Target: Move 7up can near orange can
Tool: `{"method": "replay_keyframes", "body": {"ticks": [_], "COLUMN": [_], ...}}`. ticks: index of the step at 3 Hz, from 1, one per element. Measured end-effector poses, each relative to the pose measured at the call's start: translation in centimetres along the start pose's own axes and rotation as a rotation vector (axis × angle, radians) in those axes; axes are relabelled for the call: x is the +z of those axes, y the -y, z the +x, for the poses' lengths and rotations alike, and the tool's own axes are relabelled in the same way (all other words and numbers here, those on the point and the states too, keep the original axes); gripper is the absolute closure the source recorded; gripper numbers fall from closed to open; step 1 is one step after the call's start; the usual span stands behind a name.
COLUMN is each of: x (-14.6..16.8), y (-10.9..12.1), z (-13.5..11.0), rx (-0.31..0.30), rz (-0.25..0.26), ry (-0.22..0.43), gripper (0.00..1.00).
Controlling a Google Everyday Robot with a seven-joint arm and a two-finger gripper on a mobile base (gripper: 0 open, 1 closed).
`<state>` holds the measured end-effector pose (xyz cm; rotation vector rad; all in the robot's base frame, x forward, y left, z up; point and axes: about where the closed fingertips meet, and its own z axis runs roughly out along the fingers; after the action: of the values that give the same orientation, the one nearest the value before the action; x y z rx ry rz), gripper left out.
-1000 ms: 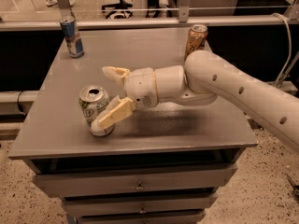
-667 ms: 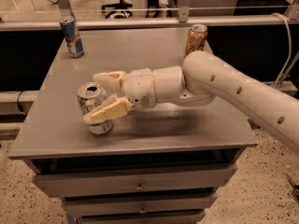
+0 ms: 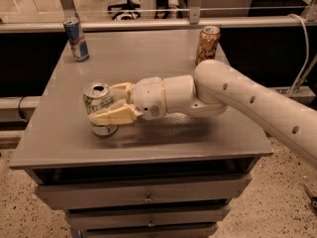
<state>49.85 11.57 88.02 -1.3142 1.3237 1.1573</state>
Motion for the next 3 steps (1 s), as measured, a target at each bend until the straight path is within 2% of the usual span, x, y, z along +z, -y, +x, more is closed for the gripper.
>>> {"method": "replay_keyframes", "body": {"ticks": [1,2,3], "x": [-1.5,-4.0,-8.2], "y": [0.2,0.5,1.3], "z": [-0.7,-1.3,-1.3], "rx": [-0.007,-0.014,-0.019], "rz": [0.037,0.102,0.202], "ry": [-0.009,-0.032,-0.056], "gripper": [0.99,1.00,1.00]}}
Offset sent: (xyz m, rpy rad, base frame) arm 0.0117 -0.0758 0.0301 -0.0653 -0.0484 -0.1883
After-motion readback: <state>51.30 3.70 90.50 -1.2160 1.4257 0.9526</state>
